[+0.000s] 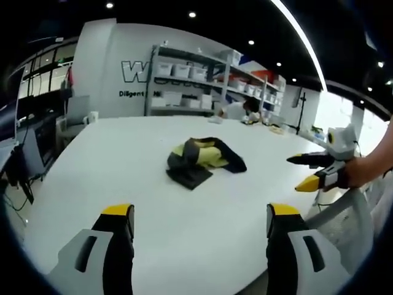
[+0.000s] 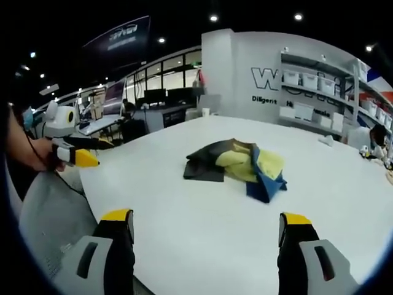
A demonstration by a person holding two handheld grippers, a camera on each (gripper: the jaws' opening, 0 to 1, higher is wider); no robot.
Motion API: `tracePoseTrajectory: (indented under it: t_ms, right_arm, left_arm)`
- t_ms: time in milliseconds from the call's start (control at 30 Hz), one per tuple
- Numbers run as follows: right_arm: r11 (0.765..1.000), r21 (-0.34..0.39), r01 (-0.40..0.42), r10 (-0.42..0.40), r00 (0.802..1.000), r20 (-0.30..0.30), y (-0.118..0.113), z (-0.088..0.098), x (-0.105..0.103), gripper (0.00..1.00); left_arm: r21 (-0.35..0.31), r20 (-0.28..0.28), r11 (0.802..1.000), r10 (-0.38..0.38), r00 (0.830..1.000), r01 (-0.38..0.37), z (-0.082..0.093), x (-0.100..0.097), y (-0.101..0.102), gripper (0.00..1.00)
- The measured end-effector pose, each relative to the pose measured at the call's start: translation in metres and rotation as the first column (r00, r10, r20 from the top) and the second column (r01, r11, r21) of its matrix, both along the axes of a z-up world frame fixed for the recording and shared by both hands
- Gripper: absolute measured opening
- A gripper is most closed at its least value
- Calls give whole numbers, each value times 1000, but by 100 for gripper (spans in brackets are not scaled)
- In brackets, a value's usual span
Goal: Fold the garment on the visible template until the final outline fits inside the template.
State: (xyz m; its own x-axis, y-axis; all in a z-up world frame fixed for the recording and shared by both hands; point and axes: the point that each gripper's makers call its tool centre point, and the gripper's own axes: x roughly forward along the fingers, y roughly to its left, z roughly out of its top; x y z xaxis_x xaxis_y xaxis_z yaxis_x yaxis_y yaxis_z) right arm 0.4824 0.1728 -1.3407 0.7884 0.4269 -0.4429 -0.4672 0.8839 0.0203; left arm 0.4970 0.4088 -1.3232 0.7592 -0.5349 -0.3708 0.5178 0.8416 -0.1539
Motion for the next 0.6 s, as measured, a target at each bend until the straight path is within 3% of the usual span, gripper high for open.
tracePoseTrajectory:
  t_ms: [600]
  right_arm:
    - [1000,-9,-2,2,1000,-5,0,-3,-2,96]
  left_arm:
    - [20,1,1000,-19,1000,19,-2,-3,-3,90]
